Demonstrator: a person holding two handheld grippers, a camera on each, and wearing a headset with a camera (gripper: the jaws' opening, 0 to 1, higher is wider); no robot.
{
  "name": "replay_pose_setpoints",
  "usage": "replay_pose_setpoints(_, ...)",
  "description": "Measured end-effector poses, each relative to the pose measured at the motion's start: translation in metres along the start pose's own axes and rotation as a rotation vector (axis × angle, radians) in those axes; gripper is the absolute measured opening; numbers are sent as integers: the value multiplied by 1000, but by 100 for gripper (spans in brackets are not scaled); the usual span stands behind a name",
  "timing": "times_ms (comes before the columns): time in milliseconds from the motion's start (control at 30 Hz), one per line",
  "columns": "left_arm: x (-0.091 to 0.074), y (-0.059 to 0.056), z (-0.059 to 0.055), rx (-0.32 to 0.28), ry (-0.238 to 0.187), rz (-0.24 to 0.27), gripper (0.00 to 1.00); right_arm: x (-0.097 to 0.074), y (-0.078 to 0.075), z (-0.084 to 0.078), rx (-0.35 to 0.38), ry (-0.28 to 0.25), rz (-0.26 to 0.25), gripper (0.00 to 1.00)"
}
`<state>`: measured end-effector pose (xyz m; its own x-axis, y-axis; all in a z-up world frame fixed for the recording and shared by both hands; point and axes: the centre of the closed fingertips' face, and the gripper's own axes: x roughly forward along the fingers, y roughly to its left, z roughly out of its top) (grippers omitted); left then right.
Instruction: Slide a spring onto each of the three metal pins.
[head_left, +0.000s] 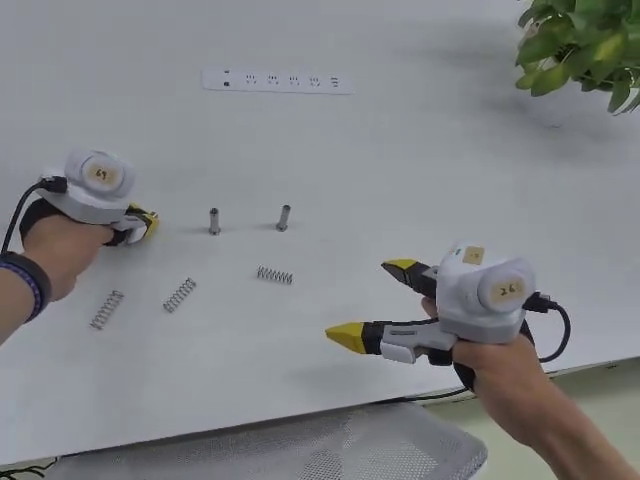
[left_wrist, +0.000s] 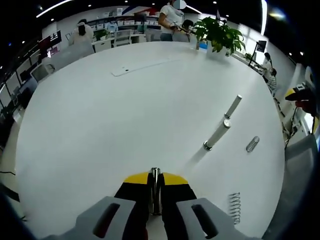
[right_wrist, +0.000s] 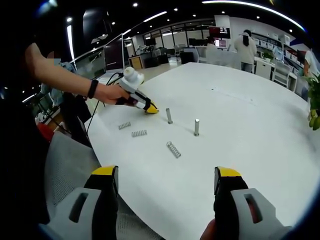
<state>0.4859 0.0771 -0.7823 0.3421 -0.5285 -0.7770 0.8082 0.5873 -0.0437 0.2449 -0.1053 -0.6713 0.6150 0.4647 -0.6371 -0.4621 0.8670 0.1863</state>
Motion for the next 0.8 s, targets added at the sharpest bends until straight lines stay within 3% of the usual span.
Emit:
replay_pose_setpoints(300, 0, 2, -3, -20, 28, -1, 0, -1, 0, -1, 3, -1, 0, 78)
replay_pose_setpoints(800, -14, 7, 0, -64, 0, 12, 0, 0, 0, 0, 1, -6, 0, 78)
